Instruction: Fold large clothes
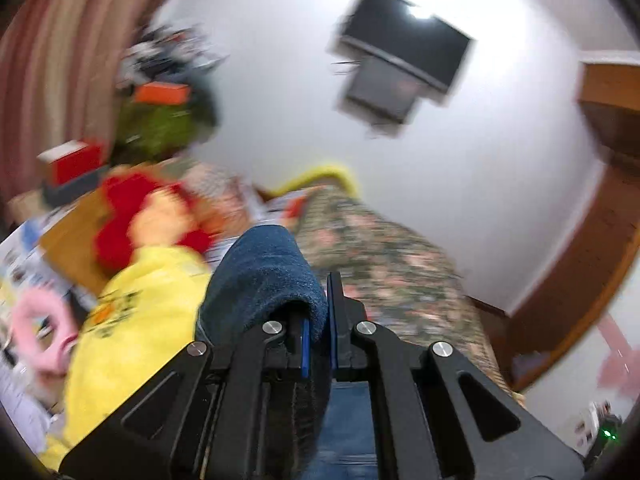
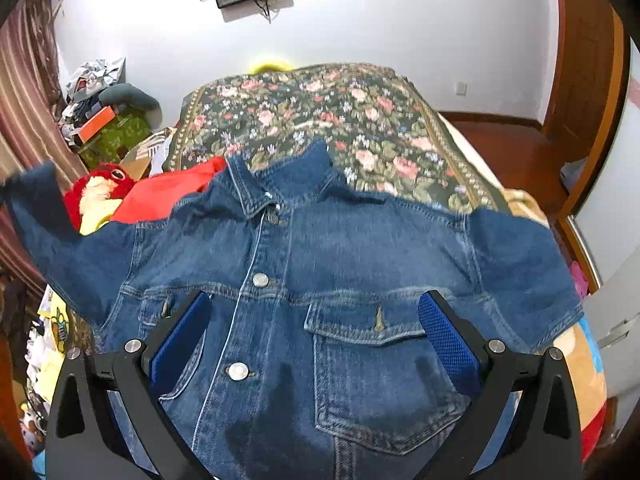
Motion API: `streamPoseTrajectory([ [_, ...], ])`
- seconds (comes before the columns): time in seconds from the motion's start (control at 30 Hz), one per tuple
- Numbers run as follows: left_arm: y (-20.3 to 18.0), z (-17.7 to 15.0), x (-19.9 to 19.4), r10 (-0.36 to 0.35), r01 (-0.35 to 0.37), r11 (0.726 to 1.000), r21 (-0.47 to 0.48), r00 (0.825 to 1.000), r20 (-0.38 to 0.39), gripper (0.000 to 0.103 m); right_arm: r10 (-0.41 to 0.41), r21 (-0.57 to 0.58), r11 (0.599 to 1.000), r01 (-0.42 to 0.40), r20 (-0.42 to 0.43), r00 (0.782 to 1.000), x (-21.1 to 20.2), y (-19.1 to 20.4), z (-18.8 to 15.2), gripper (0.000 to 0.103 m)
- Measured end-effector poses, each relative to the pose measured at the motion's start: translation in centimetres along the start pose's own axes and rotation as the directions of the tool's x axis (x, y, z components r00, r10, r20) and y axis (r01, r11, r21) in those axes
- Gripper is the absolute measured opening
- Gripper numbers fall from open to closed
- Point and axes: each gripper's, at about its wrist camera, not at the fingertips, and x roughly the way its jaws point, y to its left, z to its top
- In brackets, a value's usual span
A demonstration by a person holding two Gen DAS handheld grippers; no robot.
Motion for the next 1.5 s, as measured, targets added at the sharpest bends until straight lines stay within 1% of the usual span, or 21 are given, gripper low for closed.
streamPoseTrajectory([
  [0.07, -3.4, -0.1, 0.5, -0.079, 0.079, 0.996, 0.048, 0.997, -0.012, 0.006, -0.003, -0.003, 1.000, 0.003, 0.018, 1.000, -0.4, -0.3, 0.3, 0.103],
  [0.17, -8.7, -1.3, 1.8, -0.181, 0.189, 0.974, 0.122, 0.981, -0.072, 0.006, 0.000, 0.007, 1.000, -0.001, 0.029, 1.000, -0.8, -1.0, 0.5, 0.103],
  [0.27, -13.4, -3.8, 3.6, -0.224, 0.252, 0.944, 0.213, 0.963, -0.146, 0.006, -0.007, 0.006, 1.000, 0.006, 0.033, 0.999, -1.1, -1.8, 0.3, 0.103],
  [0.33, -15.5, -6.1, 4.9, -0.241, 0.291, 0.926, 0.239, 0.946, -0.218, 0.006, -0.018, -0.002, 1.000, 0.018, 0.032, 0.999, -1.3, -2.3, 0.1, 0.103],
  [0.43, -17.8, -10.3, 6.5, -0.255, 0.345, 0.908, 0.236, 0.905, -0.341, 0.006, -0.049, -0.014, 0.999, 0.049, 0.020, 0.999, -1.4, -3.2, -0.4, 0.103],
  [0.5, -18.7, -13.2, 7.6, -0.258, 0.374, 0.902, 0.216, 0.867, -0.427, 0.006, -0.060, -0.015, 0.998, 0.060, 0.008, 0.998, -1.3, -3.8, -0.7, 0.103],
  [0.53, -19.0, -14.9, 8.3, -0.250, 0.383, 0.902, 0.200, 0.841, -0.480, 0.006, -0.061, -0.013, 0.998, 0.061, 0.004, 0.998, -1.2, -4.1, -1.0, 0.103],
  [0.6, -19.6, -17.7, 9.1, -0.225, 0.390, 0.897, 0.208, 0.808, -0.545, 0.006, -0.062, -0.008, 0.998, 0.062, -0.007, 0.998, -1.2, -4.5, -1.3, 0.103],
  [0.77, -22.4, -22.6, 8.5, -0.147, 0.414, 0.851, 0.323, 0.778, -0.610, 0.007, -0.058, 0.000, 0.998, 0.058, -0.027, 0.998, -0.8, -4.9, -1.8, 0.103],
  [0.83, -22.7, -23.6, 7.8, -0.127, 0.427, 0.830, 0.358, 0.771, -0.624, 0.014, -0.055, -0.003, 0.999, 0.055, -0.025, 0.998, -1.0, -4.8, -2.0, 0.103],
  [0.9, -22.6, -23.8, 7.6, -0.111, 0.438, 0.813, 0.383, 0.763, -0.637, 0.033, -0.051, -0.012, 0.999, 0.051, -0.020, 0.999, -1.2, -4.5, -1.9, 0.103],
  [0.93, -22.4, -23.7, 7.3, -0.110, 0.441, 0.809, 0.390, 0.764, -0.636, 0.038, -0.048, -0.019, 0.999, 0.048, -0.018, 0.999, -1.3, -4.3, -1.9, 0.103],
  [0.97, -22.2, -23.3, 6.7, -0.116, 0.439, 0.807, 0.395, 0.774, -0.623, 0.048, -0.044, -0.031, 0.999, 0.043, -0.015, 0.999, -1.3, -4.0, -1.8, 0.103],
  [1.0, -21.7, -22.7, 6.7, -0.117, 0.429, 0.809, 0.401, 0.786, -0.607, 0.052, -0.041, -0.047, 0.998, 0.040, -0.015, 0.999, -1.3, -3.7, -1.6, 0.103],
  [1.03, -21.4, -22.1, 7.0, -0.115, 0.420, 0.812, 0.405, 0.796, -0.594, 0.053, -0.039, -0.063, 0.997, 0.038, -0.015, 0.999, -1.1, -3.5, -1.5, 0.103],
  [1.13, -19.7, -20.0, 5.8, -0.088, 0.353, 0.829, 0.433, 0.848, -0.522, 0.056, -0.031, -0.115, 0.993, 0.029, -0.014, 0.999, -0.8, -2.1, -0.9, 0.103],
  [1.2, -18.1, -18.7, 5.2, -0.061, 0.296, 0.848, 0.440, 0.879, -0.473, 0.065, -0.015, -0.147, 0.989, 0.012, -0.016, 1.000, -0.5, -1.2, -0.7, 0.103],
  [1.27, -16.5, -17.7, 4.9, -0.031, 0.246, 0.862, 0.444, 0.899, -0.437, 0.067, 0.008, -0.183, 0.983, -0.012, -0.024, 1.000, -0.1, -0.1, -0.4, 0.103],
  [1.37, -13.6, -17.0, 4.9, 0.042, 0.162, 0.879, 0.449, 0.911, -0.410, 0.067, 0.037, -0.270, 0.962, -0.051, -0.057, 0.998, 1.1, 2.1, -0.2, 0.103],
  [1.43, -11.8, -17.0, 5.3, 0.079, 0.121, 0.893, 0.434, 0.906, -0.415, 0.067, 0.045, -0.335, 0.939, -0.072, -0.088, 0.995, 2.2, 3.5, -0.2, 0.103],
  [1.5, -9.6, -17.4, 5.7, 0.117, 0.081, 0.909, 0.409, 0.892, -0.436, 0.067, 0.041, -0.381, 0.921, -0.084, -0.119, 0.992, 3.4, 4.7, -0.1, 0.103],
])
